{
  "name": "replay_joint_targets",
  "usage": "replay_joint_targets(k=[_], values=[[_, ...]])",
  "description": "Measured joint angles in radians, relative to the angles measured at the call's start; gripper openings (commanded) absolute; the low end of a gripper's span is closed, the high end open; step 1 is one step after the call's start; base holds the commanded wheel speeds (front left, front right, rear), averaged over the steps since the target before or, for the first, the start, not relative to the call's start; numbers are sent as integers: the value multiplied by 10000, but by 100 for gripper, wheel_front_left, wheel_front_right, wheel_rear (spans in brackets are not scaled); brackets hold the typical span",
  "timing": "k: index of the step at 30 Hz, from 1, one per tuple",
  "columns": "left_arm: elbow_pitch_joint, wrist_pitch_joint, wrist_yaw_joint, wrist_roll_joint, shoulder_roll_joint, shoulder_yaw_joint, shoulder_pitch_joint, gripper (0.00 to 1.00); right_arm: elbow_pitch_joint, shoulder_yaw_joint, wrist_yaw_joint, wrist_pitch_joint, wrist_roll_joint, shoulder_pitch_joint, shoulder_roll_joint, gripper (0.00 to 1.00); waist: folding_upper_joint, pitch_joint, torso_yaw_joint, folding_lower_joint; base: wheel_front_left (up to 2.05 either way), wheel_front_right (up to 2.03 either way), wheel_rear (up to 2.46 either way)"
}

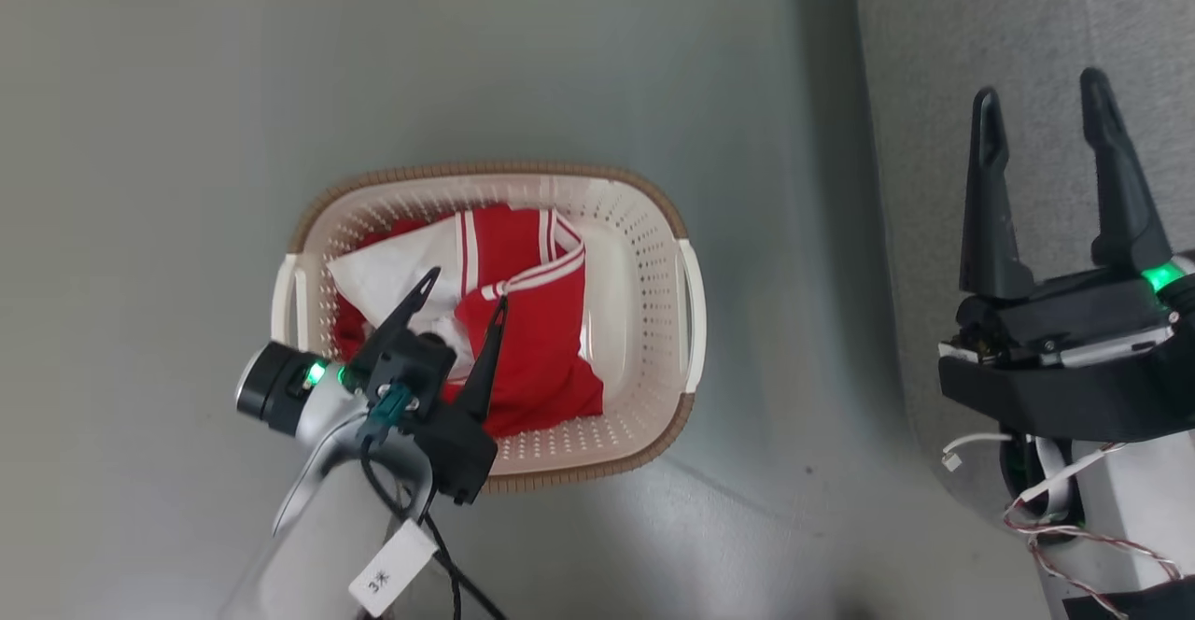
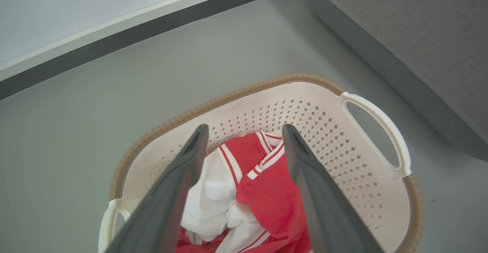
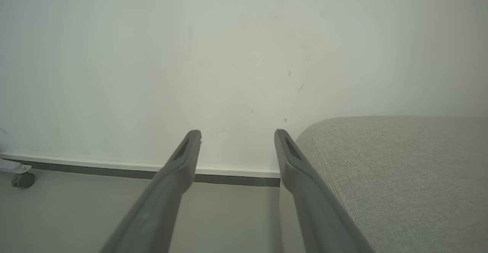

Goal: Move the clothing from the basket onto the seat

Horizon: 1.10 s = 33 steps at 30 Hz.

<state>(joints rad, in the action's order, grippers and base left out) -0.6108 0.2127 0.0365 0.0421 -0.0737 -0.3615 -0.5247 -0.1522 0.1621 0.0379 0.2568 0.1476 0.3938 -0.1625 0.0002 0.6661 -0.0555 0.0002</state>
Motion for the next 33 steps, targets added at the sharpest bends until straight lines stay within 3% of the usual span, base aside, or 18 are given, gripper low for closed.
replay_joint_targets(k=[15, 29, 30, 32, 33], values=[[-1461, -466, 77, -130, 111, -88, -1913, 100, -993, -50, -27, 2, -290, 1155, -98, 100, 0, 2096, -65, -1, 0, 0, 0], [-2807, -512, -105, -366, 153, -73, -3009, 100, -1003, 52, -27, 2, -470, 1717, -109, 100, 0, 3466, -67, -1, 0, 0, 0], [-2882, -510, -111, -366, 157, -61, -3091, 93, -1003, 65, -27, 4, -514, 1717, -109, 100, -1, 3504, -68, -1, 0, 0, 0], [-2997, -426, -144, -364, 176, -52, -3225, 27, -995, 75, -27, 4, -593, 1717, -109, 100, 0, 3564, -75, -1, 0, 0, 0], [-3070, -422, -186, -364, 190, -52, -3294, 0, -982, 79, -29, 4, -604, 1722, -107, 100, -1, 3586, -79, -1, 0, 0, 0]])
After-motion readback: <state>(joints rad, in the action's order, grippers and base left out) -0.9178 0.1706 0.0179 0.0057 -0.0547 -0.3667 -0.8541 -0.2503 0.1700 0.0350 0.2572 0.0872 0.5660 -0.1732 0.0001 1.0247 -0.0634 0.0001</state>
